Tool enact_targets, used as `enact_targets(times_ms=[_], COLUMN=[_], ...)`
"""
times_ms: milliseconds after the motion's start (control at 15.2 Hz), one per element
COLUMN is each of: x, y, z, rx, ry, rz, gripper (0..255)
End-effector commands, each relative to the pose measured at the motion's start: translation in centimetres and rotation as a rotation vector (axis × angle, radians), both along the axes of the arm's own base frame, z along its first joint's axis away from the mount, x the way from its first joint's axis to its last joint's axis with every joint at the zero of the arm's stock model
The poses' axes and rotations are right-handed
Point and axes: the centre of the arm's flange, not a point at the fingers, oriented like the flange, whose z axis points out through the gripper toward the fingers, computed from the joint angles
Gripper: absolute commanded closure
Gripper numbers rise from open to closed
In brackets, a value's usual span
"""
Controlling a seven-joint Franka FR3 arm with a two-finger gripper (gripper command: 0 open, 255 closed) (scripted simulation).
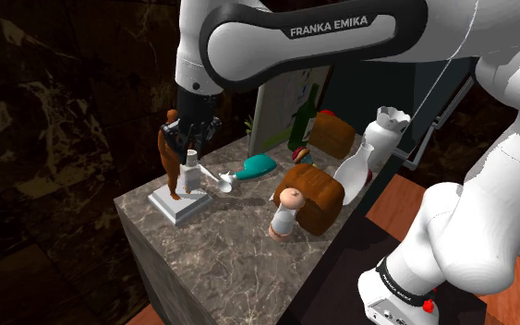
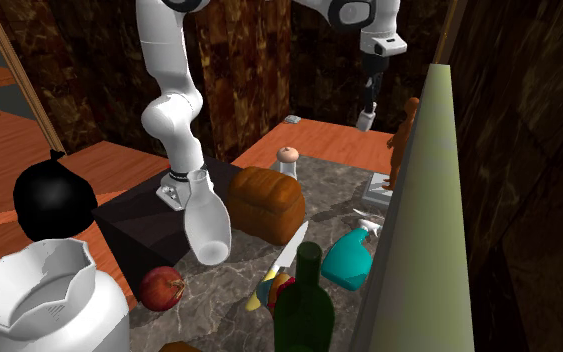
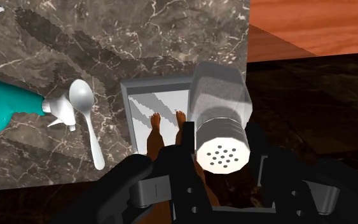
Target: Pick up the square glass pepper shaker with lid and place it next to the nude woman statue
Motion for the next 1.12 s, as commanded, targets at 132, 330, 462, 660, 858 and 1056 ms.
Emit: enact_targets(times_ms=[132, 330, 462, 660, 858, 1056], x=[0.0, 0.0, 0.0, 0.0, 0.0, 0.0], y=[0.0, 0.0, 0.0, 0.0, 0.0, 0.0], z=[-2.1, -3.7, -4.7, -6.3, -7.9, -9.5], rx=[0.0, 0.0, 0.0, 0.0, 0.0, 0.0], ry=[-0.001, -0.001, -0.001, -0.001, -0.001, -0.001], rz=[0.0, 0.0, 0.0, 0.0, 0.0, 0.0], gripper=[255, 255, 255, 255, 255, 255])
